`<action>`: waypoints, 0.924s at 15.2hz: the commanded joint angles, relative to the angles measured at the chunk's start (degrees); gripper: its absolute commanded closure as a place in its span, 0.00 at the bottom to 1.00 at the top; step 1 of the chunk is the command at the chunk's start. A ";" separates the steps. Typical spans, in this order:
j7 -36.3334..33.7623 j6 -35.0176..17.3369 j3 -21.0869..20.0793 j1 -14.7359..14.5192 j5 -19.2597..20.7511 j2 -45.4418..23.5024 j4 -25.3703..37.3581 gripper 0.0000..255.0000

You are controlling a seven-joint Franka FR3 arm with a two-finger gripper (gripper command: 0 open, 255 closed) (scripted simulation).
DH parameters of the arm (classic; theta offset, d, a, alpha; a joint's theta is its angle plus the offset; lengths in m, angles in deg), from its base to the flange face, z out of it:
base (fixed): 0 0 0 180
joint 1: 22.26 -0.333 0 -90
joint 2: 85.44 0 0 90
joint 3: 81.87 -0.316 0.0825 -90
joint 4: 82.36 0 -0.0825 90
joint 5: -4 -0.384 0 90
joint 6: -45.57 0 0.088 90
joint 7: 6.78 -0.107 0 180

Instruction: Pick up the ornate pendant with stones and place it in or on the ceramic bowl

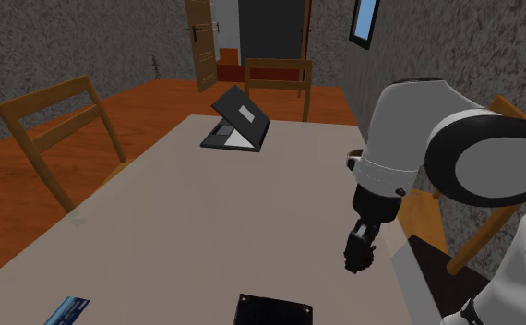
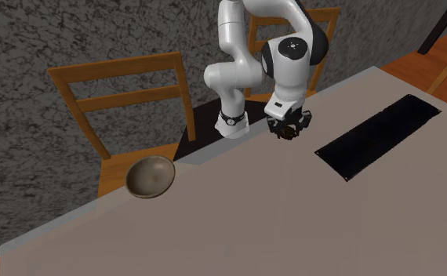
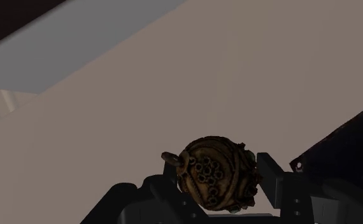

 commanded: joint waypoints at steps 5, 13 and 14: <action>-1.12 5.07 1.07 0.37 1.29 1.27 3.88 1.00; 3.93 8.86 6.85 3.57 5.87 1.18 6.21 1.00; 5.33 9.00 8.10 4.34 6.85 0.84 6.33 1.00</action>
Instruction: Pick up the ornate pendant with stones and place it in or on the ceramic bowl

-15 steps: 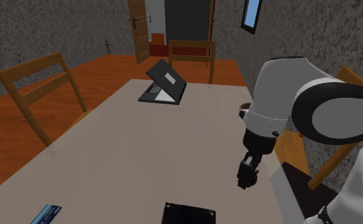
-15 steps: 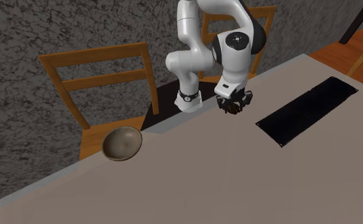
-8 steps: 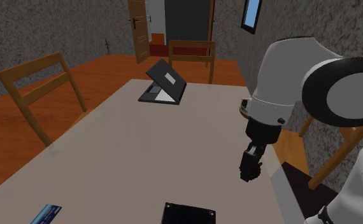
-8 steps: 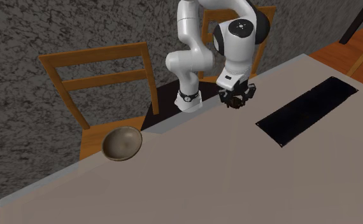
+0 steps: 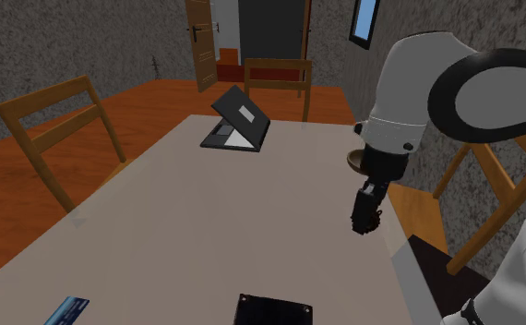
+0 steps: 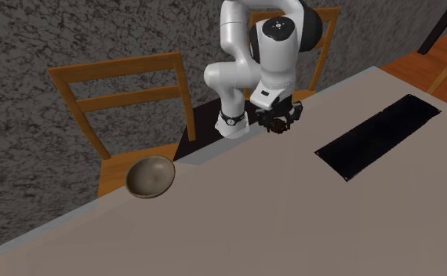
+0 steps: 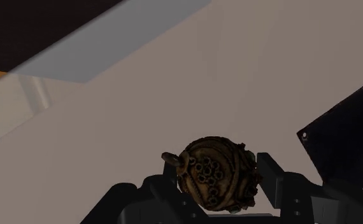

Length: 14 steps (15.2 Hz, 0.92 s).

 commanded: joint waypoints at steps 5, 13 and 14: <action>8.59 0.46 7.51 4.49 5.79 -2.65 1.06 1.00; 19.15 0.27 16.42 9.43 11.98 -10.90 7.21 1.00; 20.44 0.25 17.45 9.94 12.55 -12.18 8.27 1.00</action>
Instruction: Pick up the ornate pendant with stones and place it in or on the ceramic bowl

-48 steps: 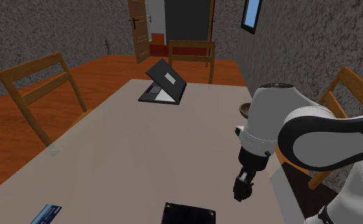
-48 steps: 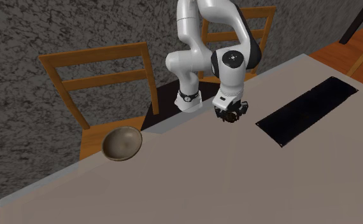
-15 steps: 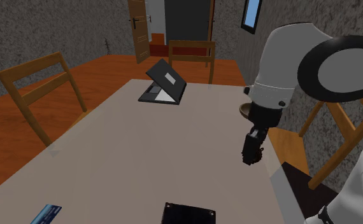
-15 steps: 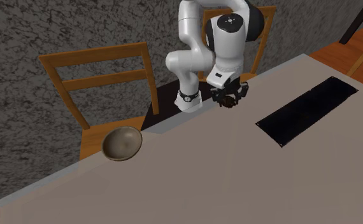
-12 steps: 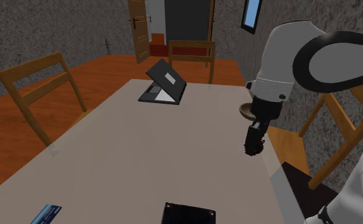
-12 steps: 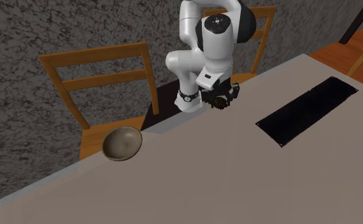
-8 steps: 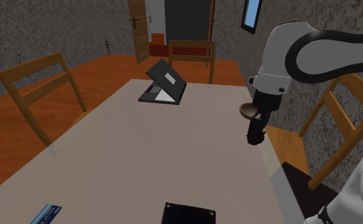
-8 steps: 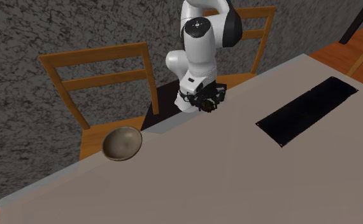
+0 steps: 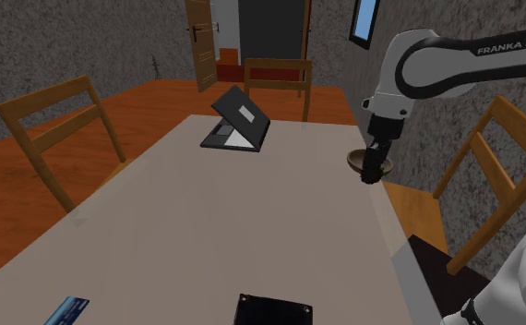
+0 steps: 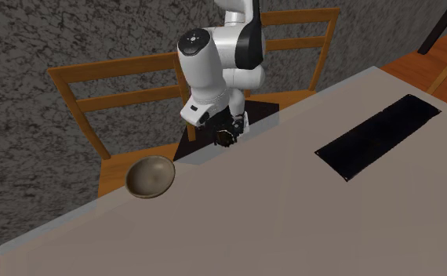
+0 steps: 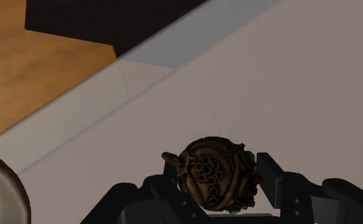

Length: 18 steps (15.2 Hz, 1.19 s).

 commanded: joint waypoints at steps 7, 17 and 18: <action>10.20 0.37 7.90 3.26 3.18 -11.24 10.24 1.00; 23.13 3.18 16.05 6.73 1.43 -28.97 28.65 1.00; 24.61 3.79 16.80 7.28 0.82 -31.25 31.21 1.00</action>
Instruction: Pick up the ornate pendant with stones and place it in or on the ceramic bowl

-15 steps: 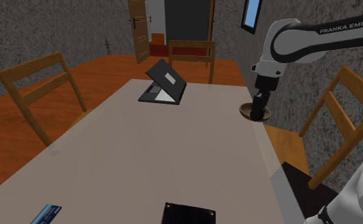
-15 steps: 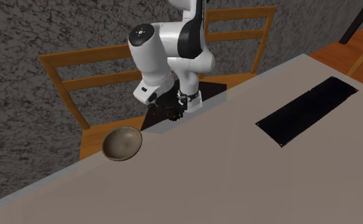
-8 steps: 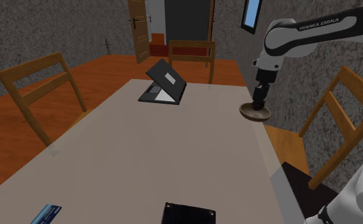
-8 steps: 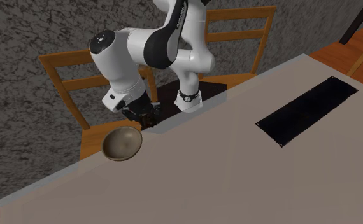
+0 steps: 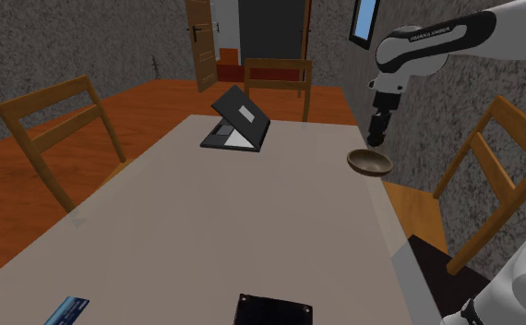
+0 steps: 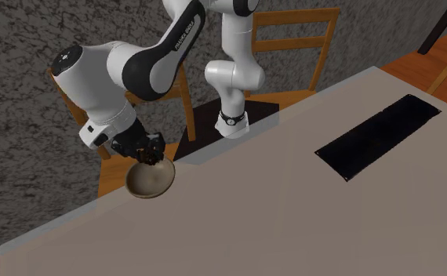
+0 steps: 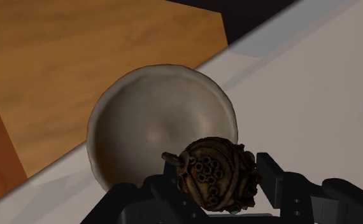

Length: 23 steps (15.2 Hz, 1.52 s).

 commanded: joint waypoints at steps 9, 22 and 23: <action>2.95 -5.76 0.87 0.68 -1.44 -4.34 -2.01 1.00; 3.59 -8.66 0.88 0.71 -1.96 -5.36 -4.02 0.00; 3.60 -8.66 0.88 0.71 -1.96 -5.36 -4.02 0.00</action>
